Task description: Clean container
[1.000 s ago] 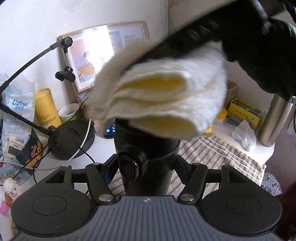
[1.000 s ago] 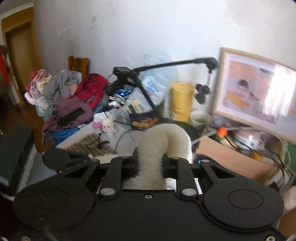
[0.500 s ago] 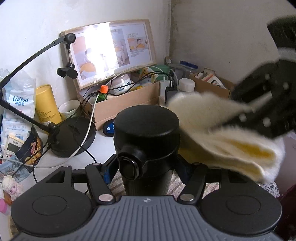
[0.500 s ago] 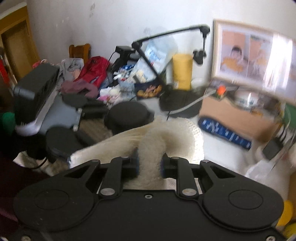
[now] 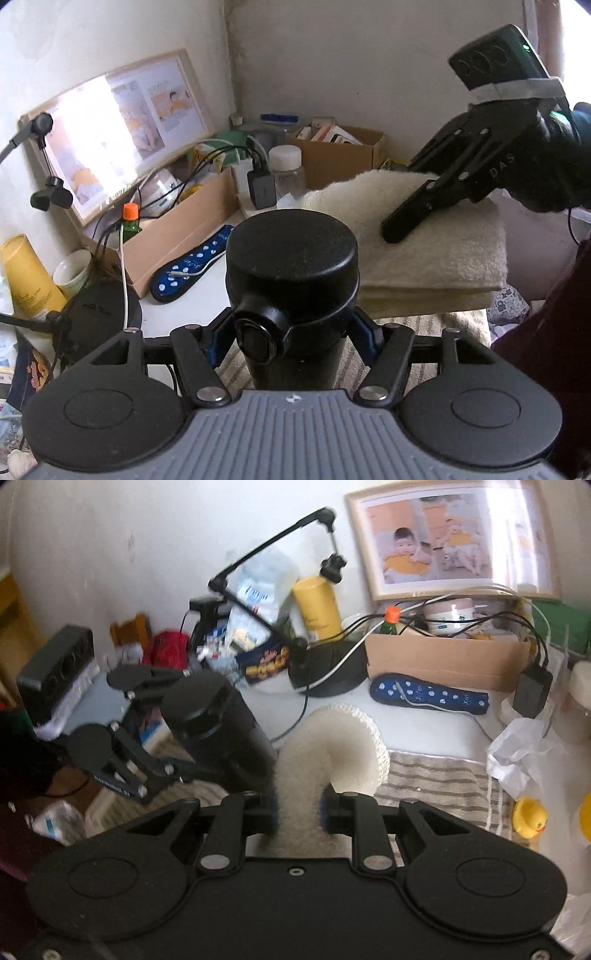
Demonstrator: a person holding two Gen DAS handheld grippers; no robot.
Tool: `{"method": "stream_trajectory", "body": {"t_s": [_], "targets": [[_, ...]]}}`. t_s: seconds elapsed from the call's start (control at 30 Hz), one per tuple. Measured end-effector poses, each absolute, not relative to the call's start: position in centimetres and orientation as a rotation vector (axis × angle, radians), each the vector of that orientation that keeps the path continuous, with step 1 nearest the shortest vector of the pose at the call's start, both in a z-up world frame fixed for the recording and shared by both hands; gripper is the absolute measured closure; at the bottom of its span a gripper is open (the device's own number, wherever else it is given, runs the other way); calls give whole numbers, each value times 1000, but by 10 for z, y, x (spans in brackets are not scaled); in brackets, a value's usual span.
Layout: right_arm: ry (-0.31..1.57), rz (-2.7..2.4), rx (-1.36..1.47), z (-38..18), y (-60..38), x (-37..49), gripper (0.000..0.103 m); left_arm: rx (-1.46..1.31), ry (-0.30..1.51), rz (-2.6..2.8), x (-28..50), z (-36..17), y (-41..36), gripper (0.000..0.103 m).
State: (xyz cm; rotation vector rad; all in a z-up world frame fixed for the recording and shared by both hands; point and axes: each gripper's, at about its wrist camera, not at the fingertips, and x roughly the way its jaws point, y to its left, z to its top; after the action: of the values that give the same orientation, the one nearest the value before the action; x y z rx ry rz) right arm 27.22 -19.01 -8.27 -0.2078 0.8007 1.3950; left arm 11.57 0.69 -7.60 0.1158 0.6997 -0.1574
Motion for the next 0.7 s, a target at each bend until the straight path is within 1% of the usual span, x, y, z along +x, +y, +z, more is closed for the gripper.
{"method": "stream_trajectory", "body": {"t_s": [0.33,0.53,0.57,0.7], "targets": [[869,1342,69,-92,-201,279,83,-132,707,78,116,-73,0,35],[857,1365,224,-83,-203,280,83,-155,686,173,110,-69,-4,35],[850,1374,245,-80,-202,280,83,-150,680,170,110,-69,-4,38],[803,1425,290,-66,-195,280,83,-104,679,145,113,-69,-7,38]]}}
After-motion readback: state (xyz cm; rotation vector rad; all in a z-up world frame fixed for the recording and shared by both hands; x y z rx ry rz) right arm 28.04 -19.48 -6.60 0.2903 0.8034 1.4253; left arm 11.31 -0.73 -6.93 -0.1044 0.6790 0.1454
